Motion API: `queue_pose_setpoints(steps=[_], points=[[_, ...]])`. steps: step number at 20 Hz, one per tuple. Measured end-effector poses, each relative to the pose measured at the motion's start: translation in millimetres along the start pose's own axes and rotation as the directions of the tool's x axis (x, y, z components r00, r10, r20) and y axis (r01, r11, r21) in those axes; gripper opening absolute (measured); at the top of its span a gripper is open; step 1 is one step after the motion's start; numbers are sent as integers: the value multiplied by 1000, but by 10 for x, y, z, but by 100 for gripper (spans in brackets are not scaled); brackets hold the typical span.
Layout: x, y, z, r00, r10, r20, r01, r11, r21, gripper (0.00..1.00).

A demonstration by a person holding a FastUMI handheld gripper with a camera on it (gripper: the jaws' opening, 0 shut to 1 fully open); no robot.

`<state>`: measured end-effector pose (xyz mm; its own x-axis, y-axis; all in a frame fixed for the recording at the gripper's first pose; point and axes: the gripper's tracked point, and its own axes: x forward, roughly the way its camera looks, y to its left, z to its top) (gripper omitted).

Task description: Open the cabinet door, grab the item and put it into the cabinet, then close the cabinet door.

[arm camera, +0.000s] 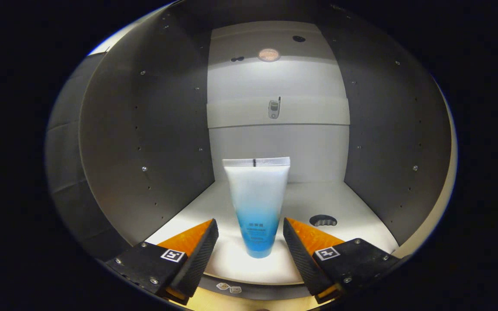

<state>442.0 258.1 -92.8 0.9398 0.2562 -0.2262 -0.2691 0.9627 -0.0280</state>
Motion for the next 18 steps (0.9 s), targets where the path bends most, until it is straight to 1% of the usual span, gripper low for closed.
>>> queue_pose_setpoints(steps=[3,4,6,9,12,18], points=[[-176,4,81,1000,-21,19,22,1000,-16,93],[-256,25,110,999,-20,28,20,1000,-11,93],[-430,136,125,999,8,33,-8,1000,7,93],[-733,179,142,999,-15,49,15,1000,-12,93],[-1096,276,133,997,-39,67,41,999,-32,93],[-1956,494,208,989,-69,130,67,998,19,93]])
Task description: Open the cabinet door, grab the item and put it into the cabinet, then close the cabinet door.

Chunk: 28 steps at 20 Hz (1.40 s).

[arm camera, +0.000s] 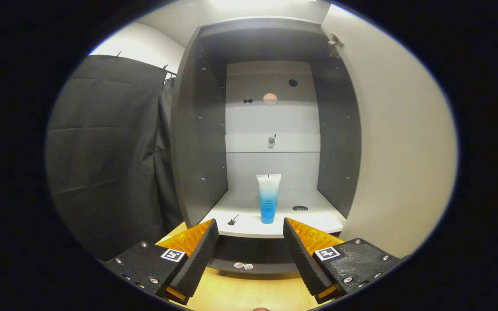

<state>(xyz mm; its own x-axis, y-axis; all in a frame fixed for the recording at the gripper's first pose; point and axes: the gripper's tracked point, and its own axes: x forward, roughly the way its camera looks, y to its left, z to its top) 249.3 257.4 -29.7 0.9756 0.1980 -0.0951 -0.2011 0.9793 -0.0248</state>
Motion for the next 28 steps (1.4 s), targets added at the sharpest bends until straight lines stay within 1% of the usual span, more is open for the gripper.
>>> queue_pose_setpoints(steps=[3,6,8,11,13,16,20,22,24,26,28], points=[[-493,168,-35,999,30,-20,-29,999,35,93],[-1010,272,4,999,40,-7,-40,998,54,93],[-1340,264,7,1000,27,-2,-26,999,44,93],[-1795,276,31,1000,21,2,-21,997,76,93],[-2013,131,53,1000,-14,13,13,997,82,93],[-2251,-183,6,997,-75,-1,75,993,86,93],[-2557,-805,-77,984,-175,-38,177,983,57,93],[-2684,-1123,-85,974,-222,-42,224,973,63,93],[-2825,-1427,-114,965,-257,-56,261,963,73,93],[-2973,-1746,-31,956,-292,-32,294,952,83,93],[-3060,-2077,-14,947,-317,-44,319,945,69,93]])
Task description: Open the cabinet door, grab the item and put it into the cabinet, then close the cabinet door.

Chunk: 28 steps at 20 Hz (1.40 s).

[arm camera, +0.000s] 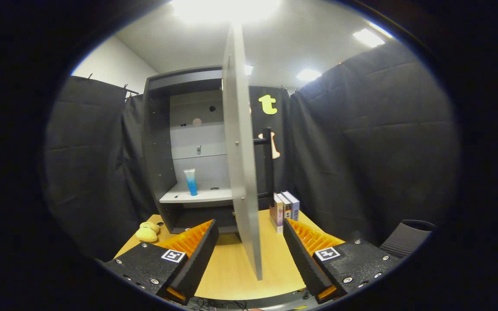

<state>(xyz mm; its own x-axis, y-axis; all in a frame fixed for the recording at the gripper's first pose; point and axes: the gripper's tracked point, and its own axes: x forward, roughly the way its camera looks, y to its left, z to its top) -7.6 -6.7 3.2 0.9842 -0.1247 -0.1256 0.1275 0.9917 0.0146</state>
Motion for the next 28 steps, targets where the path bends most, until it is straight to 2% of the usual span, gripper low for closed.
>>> queue_pose_setpoints(steps=[6,11,15,17,21,28], points=[[493,-579,219,1000,22,6,-22,1000,2,93],[937,-573,342,995,101,4,-101,994,-27,93],[942,-480,348,993,119,3,-119,993,-15,92],[892,-361,315,992,124,-6,-124,992,19,92],[785,-40,296,992,130,-6,-130,992,4,92],[648,881,214,991,131,12,-131,991,19,92]])
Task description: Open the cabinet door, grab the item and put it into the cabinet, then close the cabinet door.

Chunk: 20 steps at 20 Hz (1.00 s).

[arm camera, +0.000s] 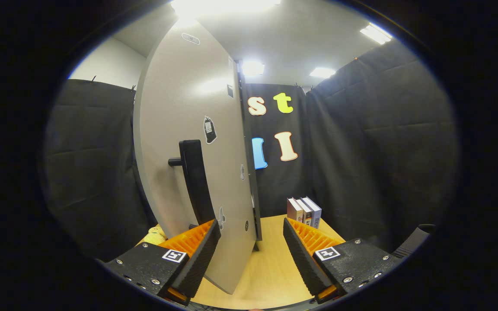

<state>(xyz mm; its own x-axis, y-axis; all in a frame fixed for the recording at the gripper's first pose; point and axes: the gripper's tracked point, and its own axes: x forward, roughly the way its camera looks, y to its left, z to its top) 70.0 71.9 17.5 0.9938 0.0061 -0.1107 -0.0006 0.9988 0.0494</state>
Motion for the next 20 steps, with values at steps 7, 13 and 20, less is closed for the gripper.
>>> queue_pose_setpoints(steps=[7,13,20], points=[[195,1115,-141,996,84,21,-83,996,-26,92],[198,1452,-168,994,104,21,-104,994,-19,93],[220,1494,-275,994,108,-13,-108,994,15,93]])
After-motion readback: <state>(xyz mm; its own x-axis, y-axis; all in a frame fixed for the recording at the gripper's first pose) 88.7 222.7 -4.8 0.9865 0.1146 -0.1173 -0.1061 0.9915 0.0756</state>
